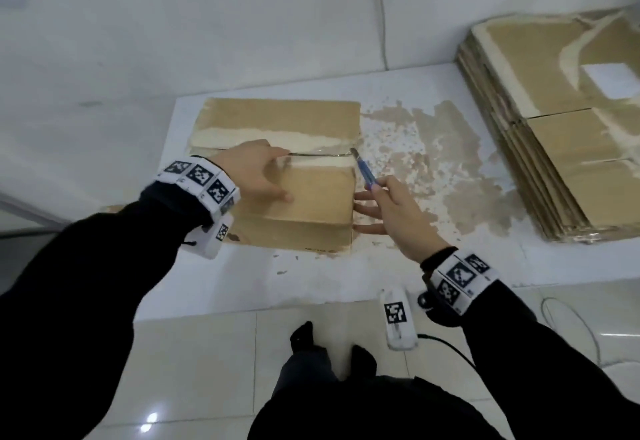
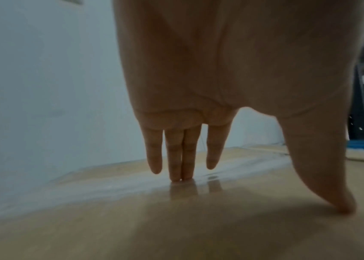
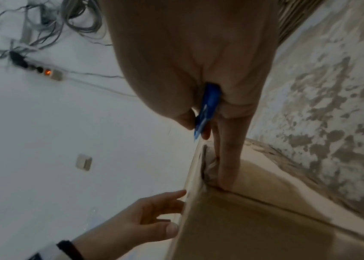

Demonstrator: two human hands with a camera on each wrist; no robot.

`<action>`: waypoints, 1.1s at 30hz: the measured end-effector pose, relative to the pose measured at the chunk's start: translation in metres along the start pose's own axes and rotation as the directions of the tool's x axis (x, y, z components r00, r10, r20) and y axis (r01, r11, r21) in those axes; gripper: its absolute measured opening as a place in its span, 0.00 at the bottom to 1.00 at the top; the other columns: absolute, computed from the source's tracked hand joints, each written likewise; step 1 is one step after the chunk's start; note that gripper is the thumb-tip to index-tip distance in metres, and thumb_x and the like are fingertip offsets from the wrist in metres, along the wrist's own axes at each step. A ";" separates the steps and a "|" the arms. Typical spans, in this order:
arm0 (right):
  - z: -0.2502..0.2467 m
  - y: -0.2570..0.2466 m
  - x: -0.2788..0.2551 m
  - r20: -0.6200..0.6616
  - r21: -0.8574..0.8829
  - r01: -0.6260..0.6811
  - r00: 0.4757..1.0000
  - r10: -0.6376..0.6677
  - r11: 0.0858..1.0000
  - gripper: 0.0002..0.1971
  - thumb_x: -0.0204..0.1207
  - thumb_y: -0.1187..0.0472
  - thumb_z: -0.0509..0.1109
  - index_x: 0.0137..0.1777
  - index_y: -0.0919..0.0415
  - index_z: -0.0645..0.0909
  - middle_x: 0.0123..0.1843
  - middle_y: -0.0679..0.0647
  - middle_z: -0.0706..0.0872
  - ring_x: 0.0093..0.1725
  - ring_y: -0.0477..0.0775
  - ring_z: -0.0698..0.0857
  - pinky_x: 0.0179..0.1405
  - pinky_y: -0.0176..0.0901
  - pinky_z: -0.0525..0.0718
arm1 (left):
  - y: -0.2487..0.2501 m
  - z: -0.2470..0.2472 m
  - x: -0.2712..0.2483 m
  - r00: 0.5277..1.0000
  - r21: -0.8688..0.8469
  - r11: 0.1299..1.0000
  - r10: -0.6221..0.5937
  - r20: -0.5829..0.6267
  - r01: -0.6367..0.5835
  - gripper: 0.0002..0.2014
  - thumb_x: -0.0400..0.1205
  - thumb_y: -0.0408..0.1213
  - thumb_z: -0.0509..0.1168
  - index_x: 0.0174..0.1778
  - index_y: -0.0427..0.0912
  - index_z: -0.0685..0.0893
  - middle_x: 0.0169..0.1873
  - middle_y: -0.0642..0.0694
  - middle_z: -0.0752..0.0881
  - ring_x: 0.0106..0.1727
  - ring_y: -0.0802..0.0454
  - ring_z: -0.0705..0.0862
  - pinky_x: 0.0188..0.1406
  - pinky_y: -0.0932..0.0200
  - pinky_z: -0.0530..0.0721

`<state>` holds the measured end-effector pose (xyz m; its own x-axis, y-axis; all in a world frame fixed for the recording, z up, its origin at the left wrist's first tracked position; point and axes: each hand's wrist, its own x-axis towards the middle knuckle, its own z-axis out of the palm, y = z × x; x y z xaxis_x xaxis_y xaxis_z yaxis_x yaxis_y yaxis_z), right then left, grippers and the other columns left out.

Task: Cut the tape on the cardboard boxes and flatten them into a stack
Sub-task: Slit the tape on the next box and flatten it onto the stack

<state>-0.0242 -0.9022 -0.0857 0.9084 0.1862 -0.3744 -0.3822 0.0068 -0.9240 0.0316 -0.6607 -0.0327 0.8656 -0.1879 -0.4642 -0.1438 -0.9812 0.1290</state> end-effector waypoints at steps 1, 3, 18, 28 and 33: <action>-0.001 0.003 0.002 0.015 0.000 0.010 1.000 -0.010 1.000 0.07 0.88 0.60 0.51 0.55 0.61 0.68 0.53 0.60 0.81 0.52 0.56 0.86 0.42 0.54 0.90 | 0.003 0.004 0.002 0.999 0.043 0.999 0.019 -0.028 -0.018 0.45 0.70 0.62 0.72 0.80 0.48 0.64 0.69 0.46 0.74 0.69 0.44 0.73 0.69 0.48 0.73; -0.010 0.003 0.009 0.027 -0.124 0.030 0.999 -0.027 0.992 0.08 0.87 0.60 0.52 0.54 0.62 0.70 0.51 0.61 0.82 0.47 0.57 0.87 0.38 0.52 0.90 | 0.006 0.009 0.008 0.996 0.062 0.997 0.054 -0.069 -0.050 0.43 0.70 0.62 0.72 0.78 0.46 0.69 0.69 0.48 0.73 0.69 0.47 0.73 0.69 0.48 0.73; -0.067 -0.058 0.080 0.389 -0.867 0.436 0.895 -0.218 0.242 0.14 0.84 0.57 0.60 0.67 0.50 0.80 0.46 0.52 0.86 0.29 0.42 0.74 0.28 0.37 0.68 | 0.031 0.000 0.027 0.998 0.085 0.995 -0.056 0.008 0.055 0.46 0.57 0.58 0.82 0.66 0.40 0.71 0.61 0.42 0.71 0.63 0.43 0.71 0.63 0.41 0.76; -0.078 -0.079 0.086 0.495 -0.820 0.440 0.866 0.070 0.366 0.14 0.84 0.59 0.61 0.65 0.48 0.81 0.33 0.47 0.82 0.26 0.48 0.75 0.26 0.33 0.74 | 0.022 0.006 0.017 0.999 -0.109 0.994 0.013 -0.036 -0.017 0.45 0.57 0.48 0.84 0.66 0.38 0.70 0.62 0.42 0.76 0.59 0.47 0.74 0.57 0.56 0.72; -0.071 -0.062 0.077 0.497 -0.788 0.468 0.867 -0.037 0.399 0.11 0.83 0.58 0.62 0.62 0.51 0.82 0.33 0.47 0.82 0.27 0.44 0.77 0.27 0.30 0.75 | 0.020 0.009 0.017 0.997 -0.139 0.989 0.033 -0.075 -0.043 0.45 0.57 0.46 0.85 0.66 0.37 0.71 0.61 0.41 0.77 0.60 0.45 0.75 0.54 0.56 0.72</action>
<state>0.0816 -0.9581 -0.0622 0.7177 0.6491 -0.2521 0.4066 -0.6846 -0.6050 0.0385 -0.6841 -0.0460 0.8937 -0.2162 -0.3931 -0.1129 -0.9564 0.2692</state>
